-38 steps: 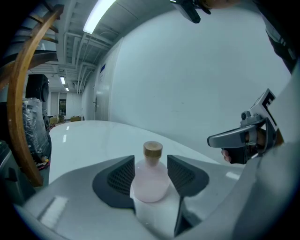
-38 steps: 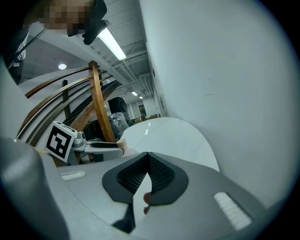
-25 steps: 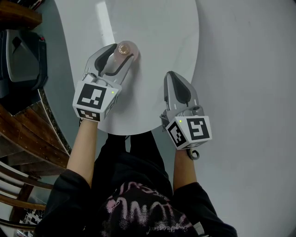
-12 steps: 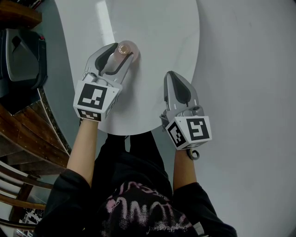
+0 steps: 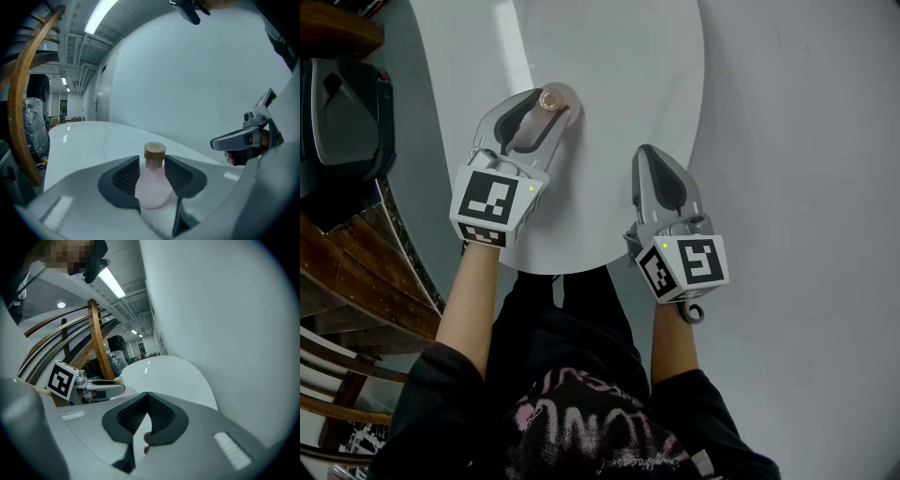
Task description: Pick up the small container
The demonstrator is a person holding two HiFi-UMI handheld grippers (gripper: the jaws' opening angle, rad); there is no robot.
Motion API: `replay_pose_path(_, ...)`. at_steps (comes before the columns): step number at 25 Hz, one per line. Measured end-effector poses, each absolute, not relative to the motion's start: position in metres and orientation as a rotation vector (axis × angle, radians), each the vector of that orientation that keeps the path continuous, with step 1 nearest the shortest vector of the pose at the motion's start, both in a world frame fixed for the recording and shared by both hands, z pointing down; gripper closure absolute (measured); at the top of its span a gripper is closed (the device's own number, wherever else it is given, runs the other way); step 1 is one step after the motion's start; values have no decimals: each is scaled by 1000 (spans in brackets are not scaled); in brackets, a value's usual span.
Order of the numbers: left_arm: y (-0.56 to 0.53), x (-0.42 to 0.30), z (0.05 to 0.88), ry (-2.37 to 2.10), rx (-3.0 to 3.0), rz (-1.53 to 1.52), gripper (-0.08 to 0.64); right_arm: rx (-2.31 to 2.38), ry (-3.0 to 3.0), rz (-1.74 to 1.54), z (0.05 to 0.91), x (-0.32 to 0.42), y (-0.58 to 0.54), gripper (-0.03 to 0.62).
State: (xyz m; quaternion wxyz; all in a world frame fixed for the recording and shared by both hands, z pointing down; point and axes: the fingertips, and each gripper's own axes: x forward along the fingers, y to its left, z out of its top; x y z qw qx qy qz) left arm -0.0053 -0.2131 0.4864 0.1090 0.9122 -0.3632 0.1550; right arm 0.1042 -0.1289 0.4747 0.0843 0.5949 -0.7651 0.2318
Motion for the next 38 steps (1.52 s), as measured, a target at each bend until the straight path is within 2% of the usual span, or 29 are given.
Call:
replay_pose_path(9,-211,-1,483,-1072,2739,471,423,1772,-2278,696,475,105,-129,569)
replay_pose_path(38,-208,-3,481,-1071,2768,387,437,1773,-2266,701,478,106,-127,569)
